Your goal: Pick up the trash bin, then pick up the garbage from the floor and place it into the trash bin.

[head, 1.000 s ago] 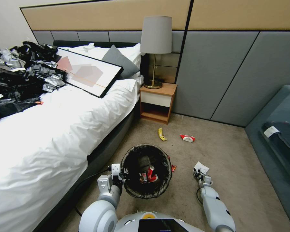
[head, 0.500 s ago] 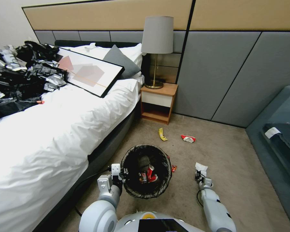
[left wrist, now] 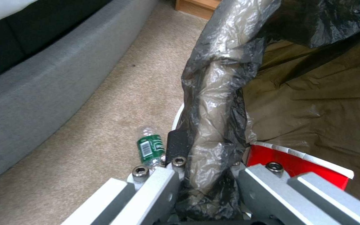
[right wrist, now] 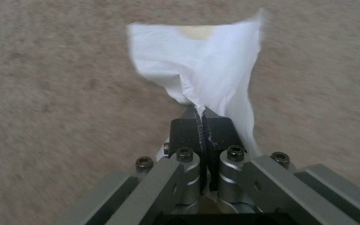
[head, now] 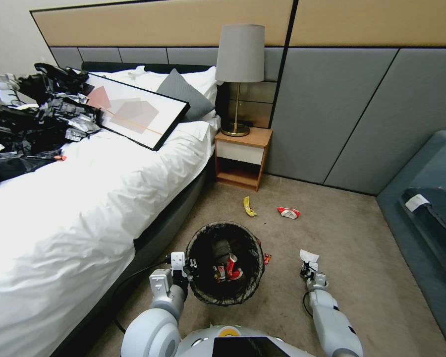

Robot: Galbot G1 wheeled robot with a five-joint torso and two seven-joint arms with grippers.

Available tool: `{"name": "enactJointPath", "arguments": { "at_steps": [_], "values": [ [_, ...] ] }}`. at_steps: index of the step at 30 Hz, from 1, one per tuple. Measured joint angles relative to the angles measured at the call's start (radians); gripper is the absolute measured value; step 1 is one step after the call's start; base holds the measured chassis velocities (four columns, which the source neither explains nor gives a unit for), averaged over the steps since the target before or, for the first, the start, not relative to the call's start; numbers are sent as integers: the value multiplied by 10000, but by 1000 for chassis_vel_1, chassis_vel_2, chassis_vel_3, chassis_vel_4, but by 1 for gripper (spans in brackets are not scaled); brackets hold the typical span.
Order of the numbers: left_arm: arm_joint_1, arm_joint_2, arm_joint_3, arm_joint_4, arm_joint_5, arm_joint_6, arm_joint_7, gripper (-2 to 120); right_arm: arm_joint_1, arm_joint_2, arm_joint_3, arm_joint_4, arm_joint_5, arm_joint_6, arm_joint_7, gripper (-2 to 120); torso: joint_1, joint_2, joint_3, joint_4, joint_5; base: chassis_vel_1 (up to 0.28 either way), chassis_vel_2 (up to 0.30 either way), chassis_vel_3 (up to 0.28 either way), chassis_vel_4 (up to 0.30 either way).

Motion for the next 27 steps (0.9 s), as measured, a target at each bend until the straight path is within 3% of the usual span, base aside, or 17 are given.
{"name": "enactJointPath", "arguments": {
  "at_steps": [4,6,8,9,12,15,17,23,27],
  "values": [
    [-8,-2,38,62,6,-5,5,0,-843,77,-151,2609,558,506,-234,0,-2,1,-5,24,-6,-18,-29,-16,-17],
    [-9,-3,40,70,15,-6,1,0,-1058,101,-184,3257,686,552,-329,0,-3,0,-6,30,-4,0,0,0,0],
    [-12,-1,69,85,30,-10,1,0,-1549,150,-231,4772,929,735,-645,0,-4,1,-7,35,-13,0,0,0,0],
    [-12,-1,69,85,30,-10,1,0,-1549,150,-231,4772,929,735,-645,0,-4,1,-7,35,-13,0,0,0,0],
    [-23,-1,120,163,111,-71,27,0,-2144,246,-303,6658,1315,1455,-1606,0,-3,1,-7,31,-2,0,0,0,0],
    [-27,1,137,200,128,-91,38,0,-2382,271,-345,7628,1650,1895,-2468,0,-4,1,-7,34,-17,0,0,0,0],
    [-29,2,142,205,129,-94,43,0,-2493,281,-397,8036,1820,2044,-2908,0,-4,1,-7,32,-5,0,0,0,0],
    [-47,5,179,253,158,-95,81,0,-3099,262,-831,10214,2867,2545,-5756,0,-4,1,-8,32,-11,0,0,0,0],
    [-53,4,219,287,176,-95,89,0,-3355,161,-1477,11072,3150,2523,-6202,0,-4,2,-8,32,-9,0,0,0,0]
  ]
}}
